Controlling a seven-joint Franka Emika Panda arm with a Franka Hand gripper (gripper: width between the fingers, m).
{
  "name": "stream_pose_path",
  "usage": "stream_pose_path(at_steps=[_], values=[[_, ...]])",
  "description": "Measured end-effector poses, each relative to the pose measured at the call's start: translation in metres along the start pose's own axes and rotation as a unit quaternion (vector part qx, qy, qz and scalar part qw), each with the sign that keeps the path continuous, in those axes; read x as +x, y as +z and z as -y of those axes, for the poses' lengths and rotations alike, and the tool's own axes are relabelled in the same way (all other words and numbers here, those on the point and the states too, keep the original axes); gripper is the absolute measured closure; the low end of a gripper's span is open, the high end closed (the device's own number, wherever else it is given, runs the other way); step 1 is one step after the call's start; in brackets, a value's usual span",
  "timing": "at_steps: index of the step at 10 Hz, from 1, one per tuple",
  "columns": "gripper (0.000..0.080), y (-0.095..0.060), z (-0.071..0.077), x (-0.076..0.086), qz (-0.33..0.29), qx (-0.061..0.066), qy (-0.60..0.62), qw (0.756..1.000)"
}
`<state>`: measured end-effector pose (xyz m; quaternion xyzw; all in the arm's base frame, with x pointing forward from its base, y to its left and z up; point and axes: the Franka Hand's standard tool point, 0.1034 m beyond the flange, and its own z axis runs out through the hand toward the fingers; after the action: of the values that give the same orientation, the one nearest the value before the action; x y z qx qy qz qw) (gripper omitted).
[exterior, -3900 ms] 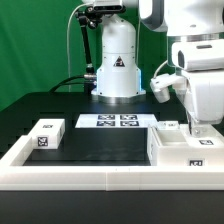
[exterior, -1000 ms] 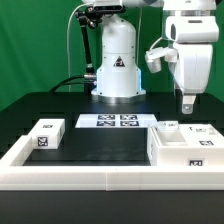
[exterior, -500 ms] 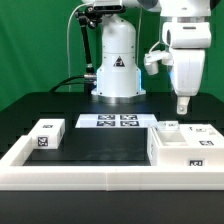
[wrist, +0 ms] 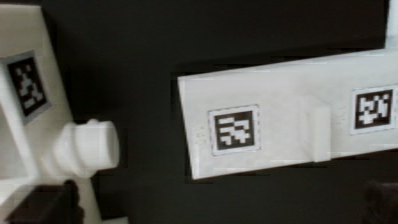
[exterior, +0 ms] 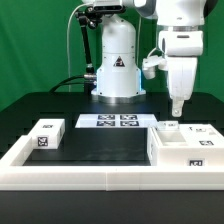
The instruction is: Assemble cabinet
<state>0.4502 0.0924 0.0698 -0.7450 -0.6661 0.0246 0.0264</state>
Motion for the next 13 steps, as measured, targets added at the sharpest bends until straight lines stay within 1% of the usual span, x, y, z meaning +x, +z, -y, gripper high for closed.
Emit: stream_pose_path(at_steps=[2, 4, 5, 7, 8, 9, 11, 13], values=[[0.0003, 0.004, 0.003, 0.000, -0.001, 0.001, 0.000, 1.000], [0.0003, 0.013, 0.015, 0.000, -0.008, -0.004, -0.003, 1.000], [0.0003, 0.018, 0.022, -0.001, -0.009, -0.004, -0.003, 1.000], [0.0003, 0.028, 0.029, -0.002, -0.021, -0.014, 0.000, 1.000], [0.0003, 0.034, 0.030, -0.001, -0.025, -0.016, 0.001, 1.000], [0.0003, 0.041, 0.034, 0.001, -0.028, -0.012, 0.001, 1.000], [0.0003, 0.045, 0.036, 0.001, -0.029, -0.008, 0.000, 1.000], [0.0003, 0.054, 0.040, 0.002, -0.031, 0.000, 0.001, 1.000]])
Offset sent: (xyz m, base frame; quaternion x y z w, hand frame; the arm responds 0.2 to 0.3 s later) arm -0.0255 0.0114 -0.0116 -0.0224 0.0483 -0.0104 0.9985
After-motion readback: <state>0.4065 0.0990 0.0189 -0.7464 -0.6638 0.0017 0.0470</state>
